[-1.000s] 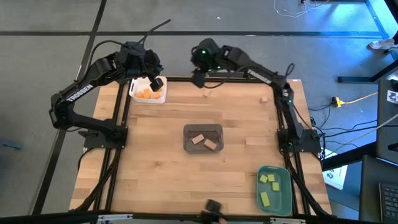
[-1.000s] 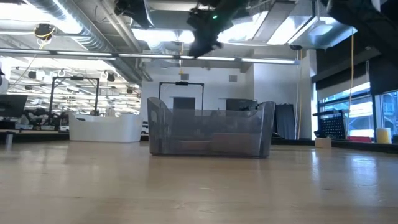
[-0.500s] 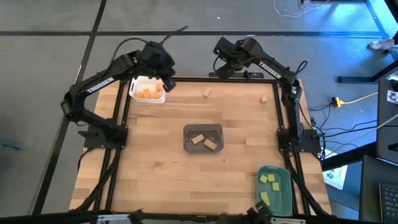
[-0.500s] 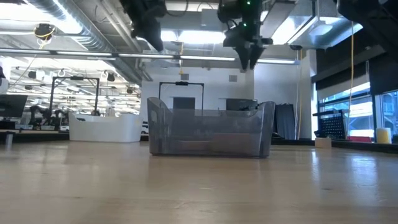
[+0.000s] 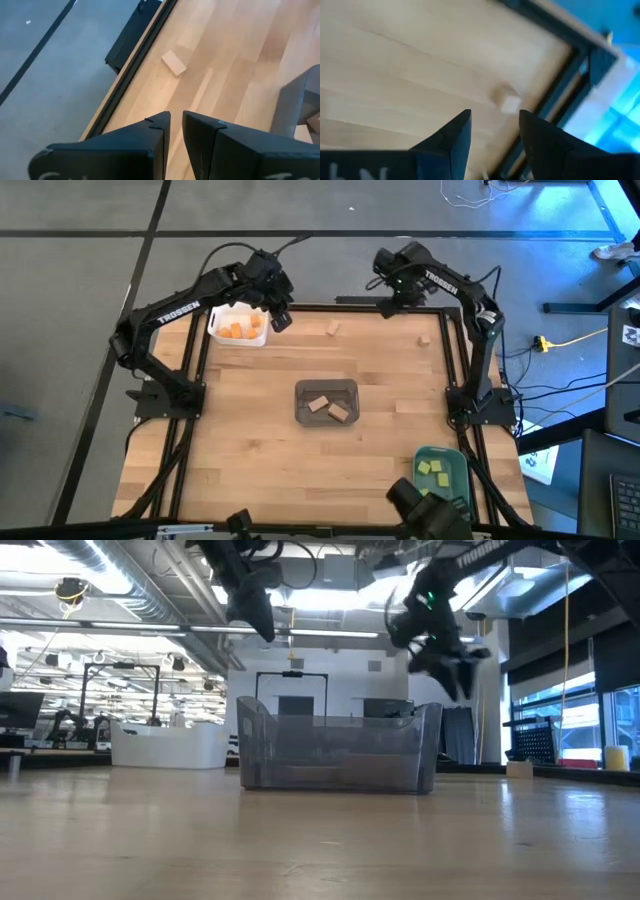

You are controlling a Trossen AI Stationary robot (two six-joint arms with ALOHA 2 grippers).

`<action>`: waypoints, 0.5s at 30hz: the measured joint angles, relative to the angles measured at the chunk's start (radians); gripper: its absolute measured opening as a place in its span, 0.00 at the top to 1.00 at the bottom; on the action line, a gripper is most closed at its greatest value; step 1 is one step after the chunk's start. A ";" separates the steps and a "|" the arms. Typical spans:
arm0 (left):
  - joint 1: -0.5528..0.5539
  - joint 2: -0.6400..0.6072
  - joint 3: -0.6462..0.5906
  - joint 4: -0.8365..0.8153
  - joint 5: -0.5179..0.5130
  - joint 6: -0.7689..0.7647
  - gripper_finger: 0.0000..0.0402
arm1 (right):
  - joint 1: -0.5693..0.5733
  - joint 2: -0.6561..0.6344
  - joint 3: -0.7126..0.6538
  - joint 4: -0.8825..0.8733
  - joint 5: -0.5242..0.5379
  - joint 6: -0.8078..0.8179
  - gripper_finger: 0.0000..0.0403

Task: Sort & place blocks by color
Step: Put the brown block into the black bin

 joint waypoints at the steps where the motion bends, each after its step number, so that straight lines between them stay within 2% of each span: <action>1: 0.000 0.000 0.000 0.007 0.001 0.005 0.90 | -0.016 -0.006 -0.036 0.001 0.002 0.003 0.59; 7: 0.000 0.000 0.000 0.051 0.001 0.009 0.90 | -0.107 -0.005 -0.193 0.057 0.002 -0.006 0.59; 15: 0.004 0.000 0.000 0.051 0.002 0.009 0.90 | -0.192 -0.005 -0.331 0.088 -0.103 -0.009 0.59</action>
